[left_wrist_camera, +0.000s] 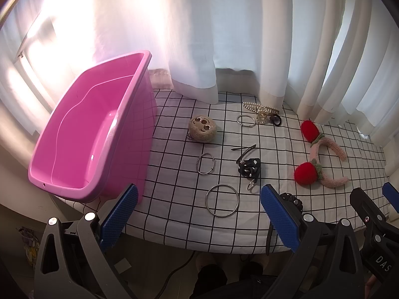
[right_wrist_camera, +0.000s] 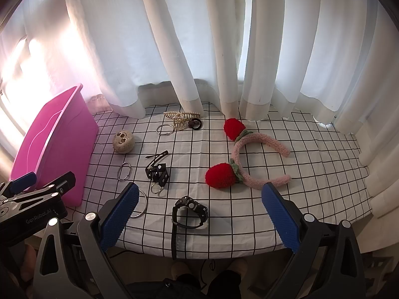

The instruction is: Organize jewelry

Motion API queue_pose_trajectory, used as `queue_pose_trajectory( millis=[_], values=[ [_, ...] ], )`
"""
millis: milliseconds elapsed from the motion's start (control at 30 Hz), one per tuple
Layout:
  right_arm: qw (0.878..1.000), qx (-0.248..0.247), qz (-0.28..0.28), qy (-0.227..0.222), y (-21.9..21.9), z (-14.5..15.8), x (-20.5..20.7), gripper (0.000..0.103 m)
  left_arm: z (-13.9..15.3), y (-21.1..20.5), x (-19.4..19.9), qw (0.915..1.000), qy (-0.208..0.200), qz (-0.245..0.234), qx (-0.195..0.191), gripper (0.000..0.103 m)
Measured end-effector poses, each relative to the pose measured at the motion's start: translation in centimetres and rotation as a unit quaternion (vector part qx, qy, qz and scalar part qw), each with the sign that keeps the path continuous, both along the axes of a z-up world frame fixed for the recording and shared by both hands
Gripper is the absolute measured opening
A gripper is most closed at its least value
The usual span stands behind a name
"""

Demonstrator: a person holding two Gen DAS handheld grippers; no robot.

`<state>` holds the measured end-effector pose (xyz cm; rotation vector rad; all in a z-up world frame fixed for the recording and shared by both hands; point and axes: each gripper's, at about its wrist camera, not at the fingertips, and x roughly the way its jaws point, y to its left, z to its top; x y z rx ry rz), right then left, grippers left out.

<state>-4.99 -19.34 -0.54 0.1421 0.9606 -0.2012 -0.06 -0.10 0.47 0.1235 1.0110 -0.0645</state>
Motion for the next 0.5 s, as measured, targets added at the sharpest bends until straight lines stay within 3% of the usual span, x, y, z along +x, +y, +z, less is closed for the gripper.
queue_pose_trajectory(
  millis=[500],
  values=[
    [1.0,0.001,0.0,0.0,-0.16,0.03,-0.07,0.094,-0.05,0.02,0.09,1.0,0.002,0.002,-0.001,0.097]
  ],
)
